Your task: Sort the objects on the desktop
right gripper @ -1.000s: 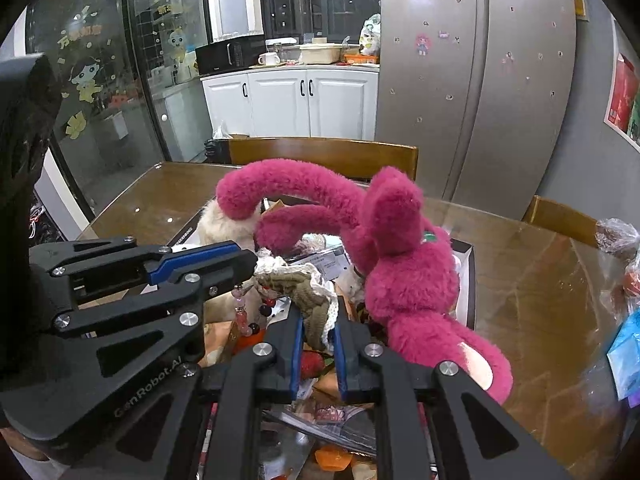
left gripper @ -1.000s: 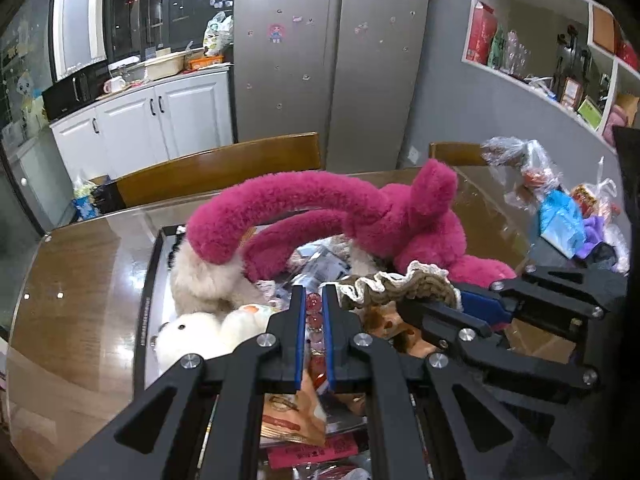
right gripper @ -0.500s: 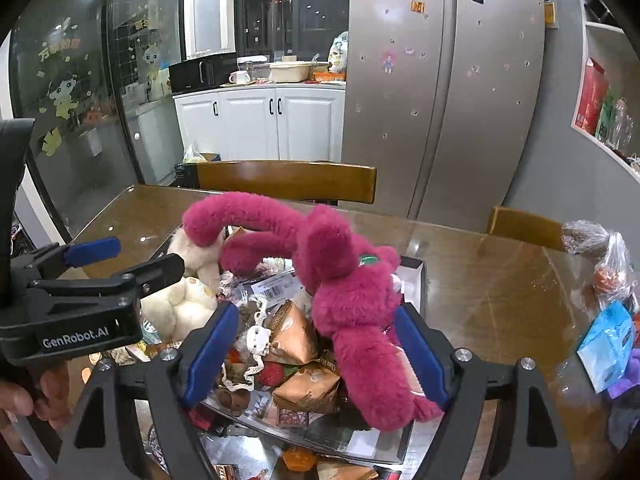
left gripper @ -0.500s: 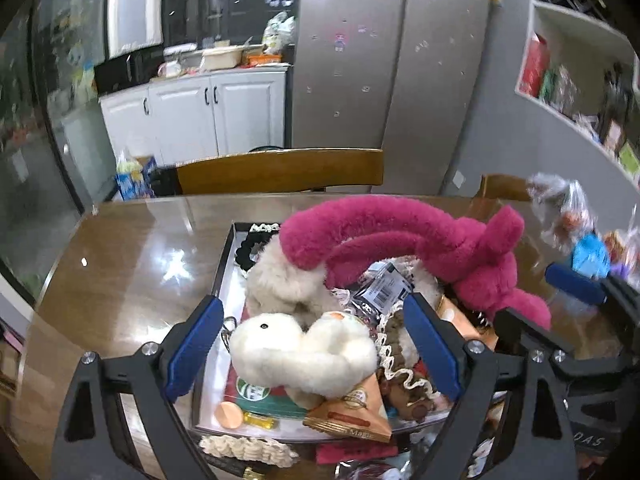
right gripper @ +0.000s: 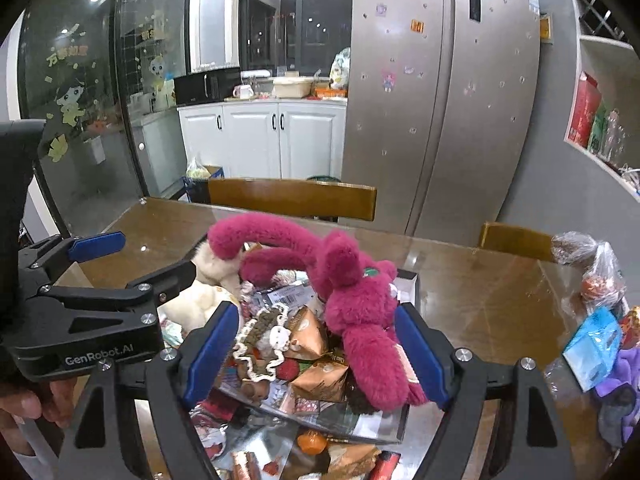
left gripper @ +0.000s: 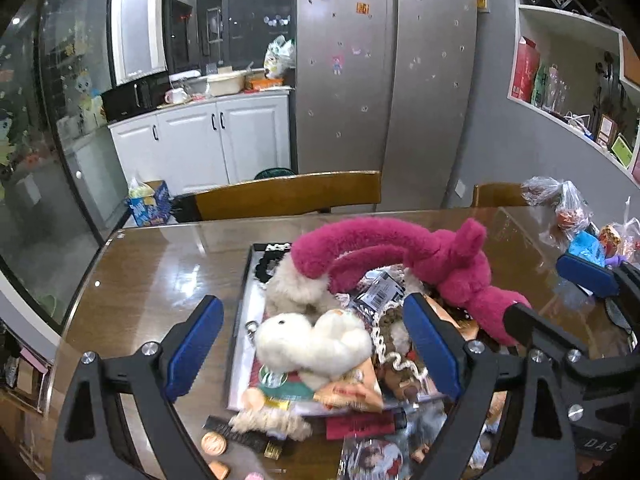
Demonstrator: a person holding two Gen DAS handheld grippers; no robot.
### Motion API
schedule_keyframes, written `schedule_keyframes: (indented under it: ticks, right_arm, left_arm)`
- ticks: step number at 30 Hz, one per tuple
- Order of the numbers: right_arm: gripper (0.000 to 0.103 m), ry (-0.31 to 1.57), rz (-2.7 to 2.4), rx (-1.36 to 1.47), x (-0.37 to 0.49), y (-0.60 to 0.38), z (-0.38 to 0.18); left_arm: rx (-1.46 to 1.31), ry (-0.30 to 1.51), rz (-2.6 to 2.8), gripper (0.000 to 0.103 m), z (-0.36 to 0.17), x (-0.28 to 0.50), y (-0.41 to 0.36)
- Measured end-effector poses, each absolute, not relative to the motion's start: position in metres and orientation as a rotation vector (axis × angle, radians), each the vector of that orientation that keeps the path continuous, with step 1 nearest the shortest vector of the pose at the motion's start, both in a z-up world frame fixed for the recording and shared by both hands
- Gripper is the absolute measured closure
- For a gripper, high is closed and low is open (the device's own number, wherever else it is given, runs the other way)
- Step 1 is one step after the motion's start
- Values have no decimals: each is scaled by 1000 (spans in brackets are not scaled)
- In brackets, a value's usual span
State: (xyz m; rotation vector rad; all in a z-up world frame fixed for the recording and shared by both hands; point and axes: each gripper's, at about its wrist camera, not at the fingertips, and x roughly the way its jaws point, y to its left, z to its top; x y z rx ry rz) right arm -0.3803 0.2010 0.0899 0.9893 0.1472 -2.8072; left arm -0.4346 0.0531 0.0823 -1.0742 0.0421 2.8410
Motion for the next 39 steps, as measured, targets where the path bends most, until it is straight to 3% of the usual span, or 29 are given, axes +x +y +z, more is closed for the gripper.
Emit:
schedule_keyframes:
  ticks: [12, 22, 39]
  right_arm:
    - [18, 203, -2931, 908, -260, 179, 153]
    - [15, 64, -3067, 855, -131, 183, 145]
    - [15, 113, -3008, 912, -66, 160, 106]
  left_arm:
    - [-884, 22, 3008, 0, 150, -270, 30]
    - [-834, -126, 2923, 0, 134, -137, 5]
    - [-859, -82, 2927, 0, 121, -76, -14]
